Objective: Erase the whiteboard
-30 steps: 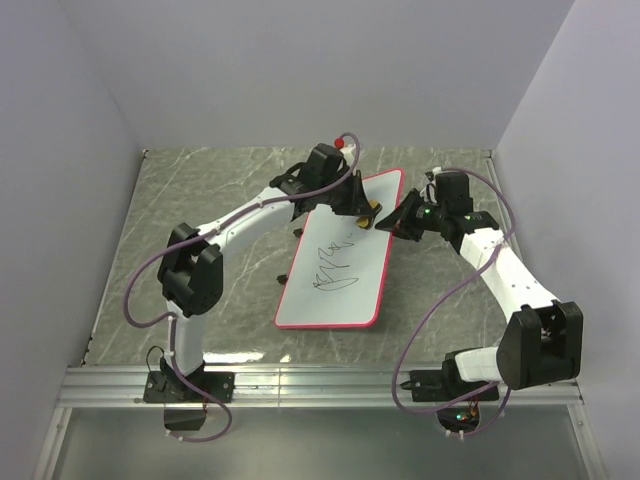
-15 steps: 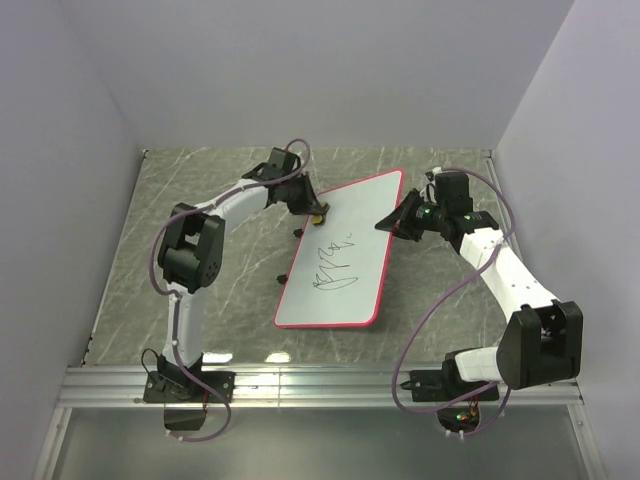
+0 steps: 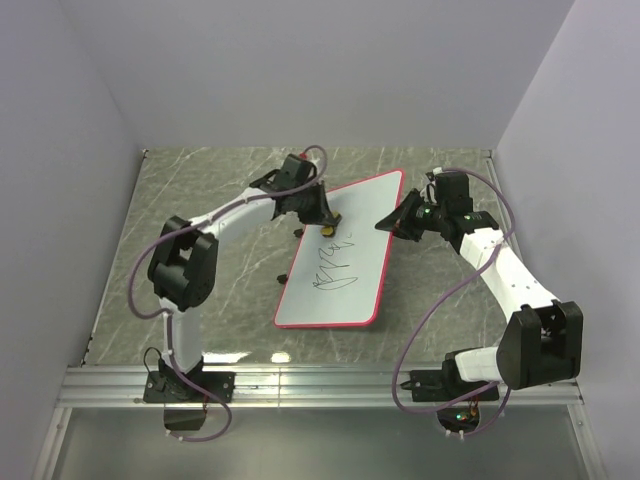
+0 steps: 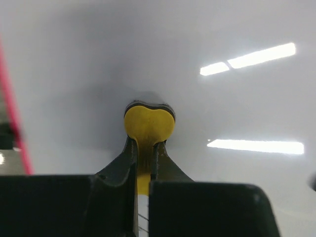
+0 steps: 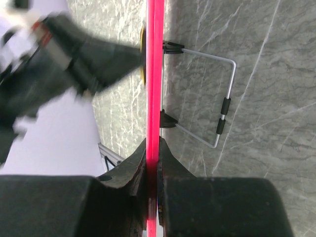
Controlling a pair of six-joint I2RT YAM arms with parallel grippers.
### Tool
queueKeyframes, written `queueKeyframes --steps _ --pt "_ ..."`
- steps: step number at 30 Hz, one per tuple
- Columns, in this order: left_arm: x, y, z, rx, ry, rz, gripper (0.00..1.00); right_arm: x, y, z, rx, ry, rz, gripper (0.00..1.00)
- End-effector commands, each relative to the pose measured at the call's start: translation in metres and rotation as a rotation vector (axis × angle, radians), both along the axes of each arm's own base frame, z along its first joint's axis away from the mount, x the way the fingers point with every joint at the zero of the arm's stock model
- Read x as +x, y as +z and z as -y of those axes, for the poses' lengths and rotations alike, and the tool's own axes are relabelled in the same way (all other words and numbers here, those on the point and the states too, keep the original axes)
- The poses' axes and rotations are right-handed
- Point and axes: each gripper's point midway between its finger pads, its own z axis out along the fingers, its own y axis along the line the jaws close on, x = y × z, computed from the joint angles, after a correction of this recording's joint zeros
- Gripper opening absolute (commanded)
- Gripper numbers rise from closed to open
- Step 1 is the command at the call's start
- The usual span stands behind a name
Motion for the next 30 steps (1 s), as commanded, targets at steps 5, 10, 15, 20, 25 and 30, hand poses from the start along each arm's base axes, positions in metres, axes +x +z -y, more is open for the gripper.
queueKeyframes --steps 5,10,15,20,25,30 --pt "-0.103 0.099 0.073 -0.157 -0.219 0.040 0.00 0.005 0.012 -0.017 -0.005 0.108 0.111 0.00" --pt "-0.117 0.082 0.066 -0.150 -0.197 -0.007 0.00 0.004 0.009 -0.018 -0.006 0.110 0.102 0.00" --pt "-0.107 0.040 0.039 -0.069 -0.109 -0.047 0.00 0.002 0.012 -0.018 -0.013 0.116 0.106 0.00" --pt "-0.075 -0.006 -0.013 -0.067 0.045 -0.098 0.00 -0.003 0.014 -0.016 -0.018 0.117 0.113 0.00" --pt "-0.048 -0.042 -0.055 -0.004 0.141 -0.139 0.00 -0.008 0.011 -0.014 -0.021 0.116 0.107 0.00" --pt "-0.050 -0.048 -0.056 -0.004 0.142 -0.159 0.00 -0.010 0.010 -0.013 -0.034 0.121 0.108 0.00"
